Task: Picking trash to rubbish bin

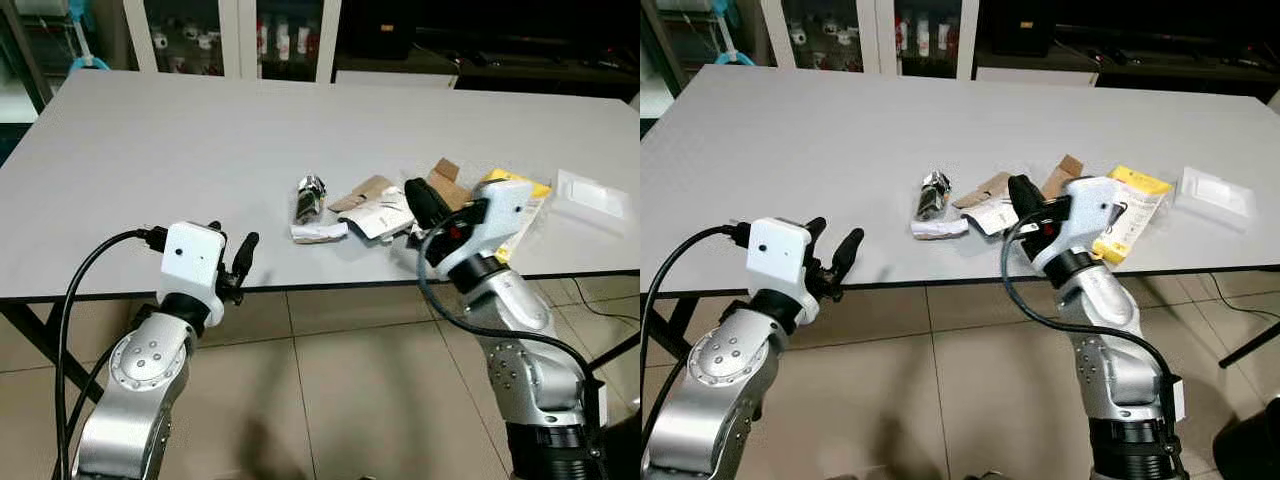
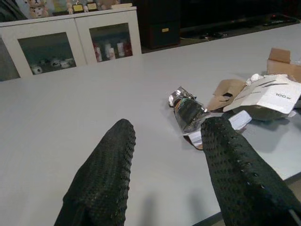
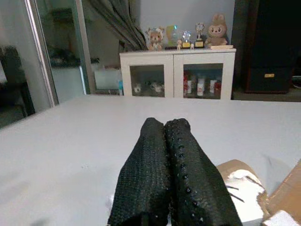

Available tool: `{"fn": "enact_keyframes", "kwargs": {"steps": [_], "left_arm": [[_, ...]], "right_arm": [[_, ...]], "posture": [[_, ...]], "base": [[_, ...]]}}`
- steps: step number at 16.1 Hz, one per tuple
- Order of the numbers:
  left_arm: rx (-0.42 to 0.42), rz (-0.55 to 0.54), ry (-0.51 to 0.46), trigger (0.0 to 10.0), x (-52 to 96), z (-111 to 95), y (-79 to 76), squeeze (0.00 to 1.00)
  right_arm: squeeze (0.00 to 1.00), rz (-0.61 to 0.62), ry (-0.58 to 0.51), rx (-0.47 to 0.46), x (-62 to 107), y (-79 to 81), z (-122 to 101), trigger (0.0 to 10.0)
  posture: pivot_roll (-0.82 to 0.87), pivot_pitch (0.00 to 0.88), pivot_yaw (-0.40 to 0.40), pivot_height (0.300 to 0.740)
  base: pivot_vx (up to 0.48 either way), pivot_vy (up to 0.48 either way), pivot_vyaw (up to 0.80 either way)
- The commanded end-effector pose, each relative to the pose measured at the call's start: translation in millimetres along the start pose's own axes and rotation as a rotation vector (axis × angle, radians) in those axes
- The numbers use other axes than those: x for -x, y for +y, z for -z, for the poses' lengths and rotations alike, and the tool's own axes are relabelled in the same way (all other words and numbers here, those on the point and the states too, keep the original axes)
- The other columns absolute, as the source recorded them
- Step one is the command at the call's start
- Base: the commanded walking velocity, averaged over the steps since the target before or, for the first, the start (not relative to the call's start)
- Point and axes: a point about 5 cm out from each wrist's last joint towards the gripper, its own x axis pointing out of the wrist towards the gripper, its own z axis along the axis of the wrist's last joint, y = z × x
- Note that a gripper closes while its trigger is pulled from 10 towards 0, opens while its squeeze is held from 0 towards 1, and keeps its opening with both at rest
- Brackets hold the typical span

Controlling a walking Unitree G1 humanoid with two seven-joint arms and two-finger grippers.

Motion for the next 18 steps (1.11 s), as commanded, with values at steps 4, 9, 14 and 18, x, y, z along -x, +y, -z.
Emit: {"fn": "enact_keyframes", "kwargs": {"steps": [4,9,14,18], "left_arm": [[-0.041,0.040,0.018,10.0,-1.1,5.3,-4.1,0.00],[-0.103,0.039,0.044,10.0,8.7,14.6,-5.0,0.00],[-0.107,0.025,0.048,10.0,15.0,14.2,-4.6,0.00],[-0.126,0.043,0.049,10.0,21.1,8.9,-6.9,0.00]], "right_arm": [[1.00,0.035,0.138,0.047,-10.5,-4.7,27.4,10.0],[1.00,-0.036,0.233,0.021,-26.0,1.7,45.3,10.0],[1.00,-0.148,0.303,0.046,-59.1,8.5,56.5,10.0],[1.00,-0.216,0.385,0.124,-79.5,20.2,68.1,10.0]], "posture": [[0.07,0.000,-0.101,0.740],[0.08,0.007,-0.143,0.740],[0.09,0.042,-0.150,0.740],[0.11,0.070,-0.145,0.740]], "base": [[0.000,0.000,0.00],[0.000,0.000,0.00],[0.000,0.000,0.00],[0.000,0.000,0.00]]}}
